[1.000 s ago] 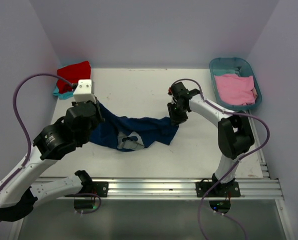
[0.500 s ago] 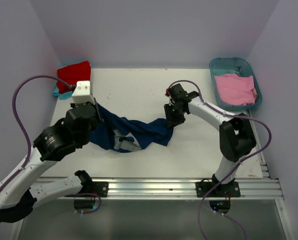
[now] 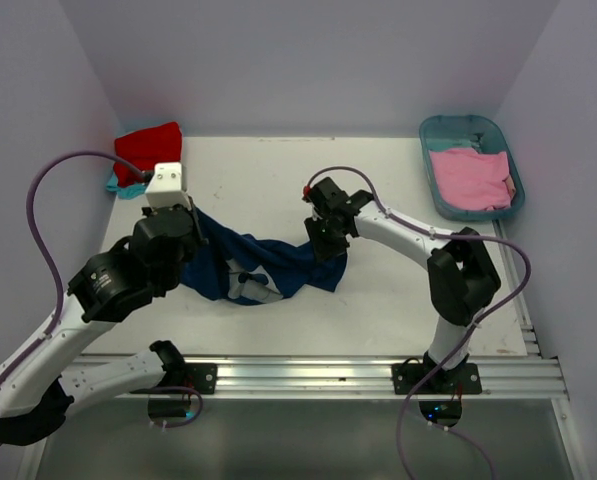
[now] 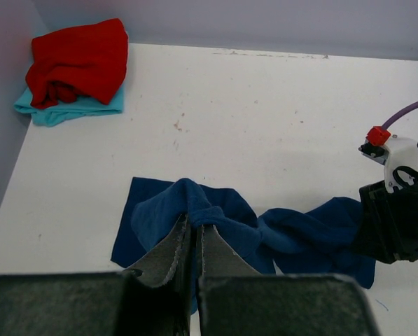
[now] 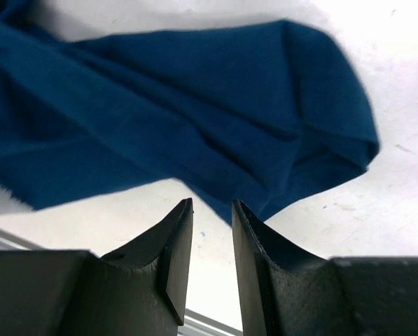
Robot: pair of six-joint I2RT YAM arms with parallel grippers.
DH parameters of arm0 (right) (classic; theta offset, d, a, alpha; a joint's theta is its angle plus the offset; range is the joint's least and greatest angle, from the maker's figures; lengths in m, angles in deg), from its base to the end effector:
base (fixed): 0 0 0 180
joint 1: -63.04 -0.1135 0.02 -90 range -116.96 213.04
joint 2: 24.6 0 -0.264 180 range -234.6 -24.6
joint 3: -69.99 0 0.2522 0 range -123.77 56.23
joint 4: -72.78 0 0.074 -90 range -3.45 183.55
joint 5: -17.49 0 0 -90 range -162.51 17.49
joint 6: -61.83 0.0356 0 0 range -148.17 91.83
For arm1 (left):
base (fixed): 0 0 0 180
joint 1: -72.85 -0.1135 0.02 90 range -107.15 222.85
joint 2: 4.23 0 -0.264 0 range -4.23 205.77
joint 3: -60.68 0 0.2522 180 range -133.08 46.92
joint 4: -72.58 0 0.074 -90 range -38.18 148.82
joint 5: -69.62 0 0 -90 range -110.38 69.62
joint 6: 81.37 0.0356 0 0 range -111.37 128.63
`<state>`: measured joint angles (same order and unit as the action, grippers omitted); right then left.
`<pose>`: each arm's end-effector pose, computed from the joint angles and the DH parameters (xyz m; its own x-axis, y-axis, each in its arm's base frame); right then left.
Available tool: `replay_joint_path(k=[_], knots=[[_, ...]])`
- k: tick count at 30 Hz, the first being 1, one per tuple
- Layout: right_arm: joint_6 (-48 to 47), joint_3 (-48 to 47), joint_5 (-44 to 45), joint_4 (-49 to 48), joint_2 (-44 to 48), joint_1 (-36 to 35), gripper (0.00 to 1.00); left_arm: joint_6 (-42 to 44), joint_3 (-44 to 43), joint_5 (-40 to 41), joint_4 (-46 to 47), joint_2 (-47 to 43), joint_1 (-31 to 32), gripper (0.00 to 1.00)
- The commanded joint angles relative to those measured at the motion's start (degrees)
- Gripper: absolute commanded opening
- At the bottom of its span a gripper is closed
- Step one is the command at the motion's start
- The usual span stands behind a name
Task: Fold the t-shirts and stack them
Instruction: Flatten out the tshirt
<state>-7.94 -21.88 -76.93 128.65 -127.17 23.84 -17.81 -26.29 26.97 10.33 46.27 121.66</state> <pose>0.2841 0.2352 0.2239 -0.8933 -0.2837 -0.3486 -0.3677 0.9073 0.2038 0.1140 -0.0905 0.4244 -0.2893 -0.1275 -0.9487 -0.0615 0.9915 -0.1145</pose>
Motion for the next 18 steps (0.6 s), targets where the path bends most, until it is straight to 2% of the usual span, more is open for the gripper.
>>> replay_joint_path(k=[1,8,18], knots=[[-1.68,-5.12,5.91,2.53,-1.94,0.35,0.33,-1.25,-0.35,0.9,1.91,-1.19,-0.13,0.0],[-2.74,-8.73,7.5,4.48,-4.93,0.44,0.33,-1.43,-0.35,1.16,1.29,-1.54,-0.13,0.0],[-1.77,0.32,7.85,2.8,-0.27,0.44,0.31,-1.25,0.0,1.87,1.47,-1.72,-0.21,0.0]])
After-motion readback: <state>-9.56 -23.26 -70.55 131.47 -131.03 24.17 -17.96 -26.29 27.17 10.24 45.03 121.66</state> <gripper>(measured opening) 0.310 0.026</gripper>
